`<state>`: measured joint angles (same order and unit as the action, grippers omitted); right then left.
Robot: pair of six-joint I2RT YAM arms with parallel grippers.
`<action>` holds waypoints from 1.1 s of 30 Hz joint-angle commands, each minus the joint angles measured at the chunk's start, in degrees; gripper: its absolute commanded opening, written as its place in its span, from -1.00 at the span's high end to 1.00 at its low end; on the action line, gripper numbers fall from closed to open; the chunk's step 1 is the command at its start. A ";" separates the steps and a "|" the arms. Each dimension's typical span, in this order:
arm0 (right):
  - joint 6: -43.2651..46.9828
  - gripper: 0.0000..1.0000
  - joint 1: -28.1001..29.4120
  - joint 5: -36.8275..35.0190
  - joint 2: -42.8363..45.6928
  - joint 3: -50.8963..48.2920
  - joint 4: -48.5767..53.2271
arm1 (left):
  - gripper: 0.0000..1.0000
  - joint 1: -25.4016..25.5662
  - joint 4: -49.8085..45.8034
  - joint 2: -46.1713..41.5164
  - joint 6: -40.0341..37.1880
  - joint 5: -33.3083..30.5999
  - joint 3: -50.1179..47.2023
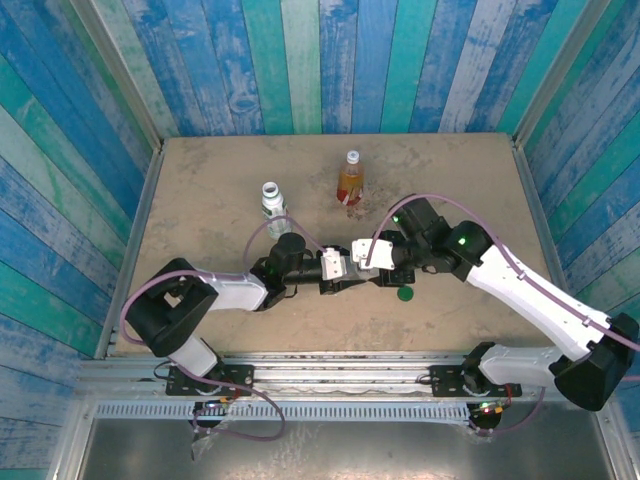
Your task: Screw on the bottle caps
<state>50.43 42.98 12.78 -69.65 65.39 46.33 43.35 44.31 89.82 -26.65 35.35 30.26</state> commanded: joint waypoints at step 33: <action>-61.54 0.32 -1.54 0.55 -1.96 -0.15 -0.49 | -0.18 0.17 4.17 -1.41 2.60 -7.39 0.30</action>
<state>0.84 41.85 14.22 -71.72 65.45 42.24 44.05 43.46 89.41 -24.14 32.91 30.09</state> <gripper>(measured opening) 0.590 0.592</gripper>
